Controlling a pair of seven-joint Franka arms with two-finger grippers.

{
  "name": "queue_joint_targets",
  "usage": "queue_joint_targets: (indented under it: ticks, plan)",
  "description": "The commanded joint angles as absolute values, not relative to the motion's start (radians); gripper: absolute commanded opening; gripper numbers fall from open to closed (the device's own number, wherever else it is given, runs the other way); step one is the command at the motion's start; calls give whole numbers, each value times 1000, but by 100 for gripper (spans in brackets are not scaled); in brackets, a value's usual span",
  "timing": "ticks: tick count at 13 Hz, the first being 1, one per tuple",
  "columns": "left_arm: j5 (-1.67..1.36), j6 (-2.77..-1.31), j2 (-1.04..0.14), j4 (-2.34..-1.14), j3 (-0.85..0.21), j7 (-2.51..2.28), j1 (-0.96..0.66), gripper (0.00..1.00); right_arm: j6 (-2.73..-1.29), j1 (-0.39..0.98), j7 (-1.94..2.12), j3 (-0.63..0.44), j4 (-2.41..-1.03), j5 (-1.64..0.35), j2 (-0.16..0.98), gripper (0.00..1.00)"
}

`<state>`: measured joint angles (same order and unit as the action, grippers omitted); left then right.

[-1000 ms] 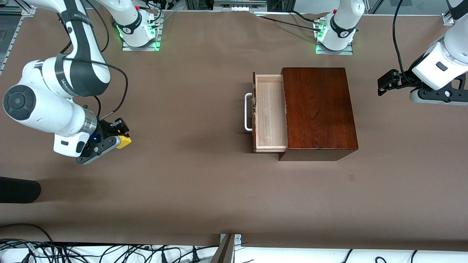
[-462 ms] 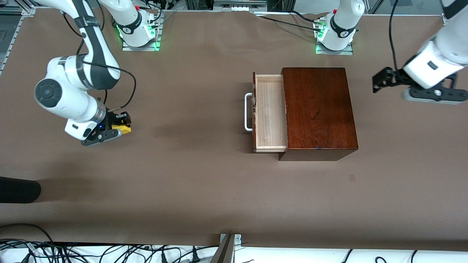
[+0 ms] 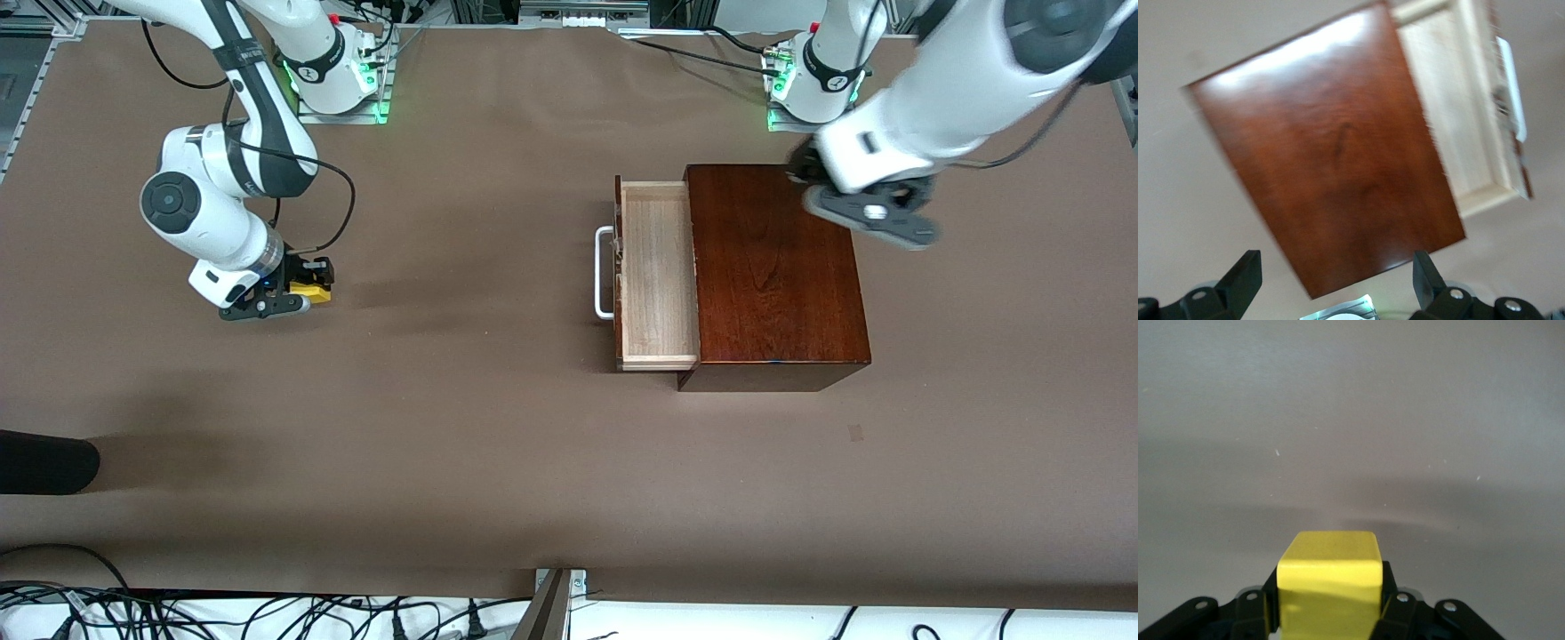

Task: Open drawer, take yellow block, close drawer
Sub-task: 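Move the left gripper to the drawer front while the right gripper holds the cube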

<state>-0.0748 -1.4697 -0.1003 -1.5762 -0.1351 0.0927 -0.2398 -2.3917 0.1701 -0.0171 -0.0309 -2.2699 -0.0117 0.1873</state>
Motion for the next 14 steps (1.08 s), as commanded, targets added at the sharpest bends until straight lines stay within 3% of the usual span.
queue_joint_targets:
  ticks: [1, 6, 11, 13, 14]
  plan:
    - [-132, -1476, -191, -1504, -123, 333, -311, 100, -2495, 152, -81, -12, -2367, 6, 167, 0]
    - [-187, -1505, -417, -1332, -124, 727, -371, 100, -2664, 152, -72, -11, -2445, 6, 228, 0]
    - [-186, -1744, -552, -1316, -126, 1001, -495, 100, -2706, 150, -63, -3, -2453, 12, 248, 0]
    - [-179, -1831, -583, -1315, -127, 1022, -566, 100, -2712, 149, -63, -3, -2453, 12, 258, 32]
    - [-173, -1863, -598, -1316, -127, 1025, -587, 100, -2712, 149, -61, -3, -2453, 12, 259, 38]
